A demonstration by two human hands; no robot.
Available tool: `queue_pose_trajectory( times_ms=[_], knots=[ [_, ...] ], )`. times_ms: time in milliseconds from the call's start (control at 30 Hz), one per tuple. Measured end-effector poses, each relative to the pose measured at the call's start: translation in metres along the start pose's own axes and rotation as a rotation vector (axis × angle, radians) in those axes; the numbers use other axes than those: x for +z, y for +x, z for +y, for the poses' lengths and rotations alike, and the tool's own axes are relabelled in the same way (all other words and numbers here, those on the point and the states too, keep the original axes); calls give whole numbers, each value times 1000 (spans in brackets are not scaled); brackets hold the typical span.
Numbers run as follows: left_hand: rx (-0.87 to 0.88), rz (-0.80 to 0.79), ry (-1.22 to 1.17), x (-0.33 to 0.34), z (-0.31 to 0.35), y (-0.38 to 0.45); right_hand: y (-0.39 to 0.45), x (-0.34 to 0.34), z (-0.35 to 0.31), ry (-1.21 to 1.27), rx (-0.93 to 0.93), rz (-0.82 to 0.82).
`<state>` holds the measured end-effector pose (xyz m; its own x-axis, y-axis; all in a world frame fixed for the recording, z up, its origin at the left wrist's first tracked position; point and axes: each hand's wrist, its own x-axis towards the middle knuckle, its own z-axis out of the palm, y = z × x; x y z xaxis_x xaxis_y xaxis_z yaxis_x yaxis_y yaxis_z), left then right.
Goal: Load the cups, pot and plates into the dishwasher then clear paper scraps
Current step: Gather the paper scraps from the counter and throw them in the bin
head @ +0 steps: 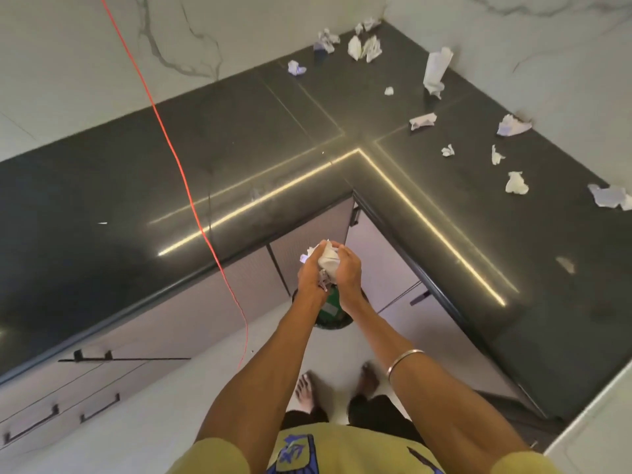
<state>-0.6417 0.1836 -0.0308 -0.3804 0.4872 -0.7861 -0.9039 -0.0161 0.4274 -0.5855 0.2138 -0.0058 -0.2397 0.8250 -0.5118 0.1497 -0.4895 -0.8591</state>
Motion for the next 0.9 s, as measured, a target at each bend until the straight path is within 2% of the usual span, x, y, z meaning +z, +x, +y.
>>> queue_pose_trajectory(
  times_ms=[67, 200, 367, 600, 733, 900],
  knots=[
    [-7, 13, 2, -2, -3, 1, 7, -1, 8, -32, 12, -20],
    [-35, 36, 21, -8, -21, 32, 31, -6, 42, 24, 54, 92],
    [-75, 73, 69, -30, -61, 90, 64, -22, 83, -34, 94, 79],
    [-125, 65, 131, -94, -138, 214, 145, -39, 205, -149, 119, 104],
    [-139, 75, 273, -134, -180, 287, 201, -47, 290, -179, 180, 3],
    [-153, 180, 292, -180, -222, 380, 262, -45, 378, -13, 242, 21]
  ],
)
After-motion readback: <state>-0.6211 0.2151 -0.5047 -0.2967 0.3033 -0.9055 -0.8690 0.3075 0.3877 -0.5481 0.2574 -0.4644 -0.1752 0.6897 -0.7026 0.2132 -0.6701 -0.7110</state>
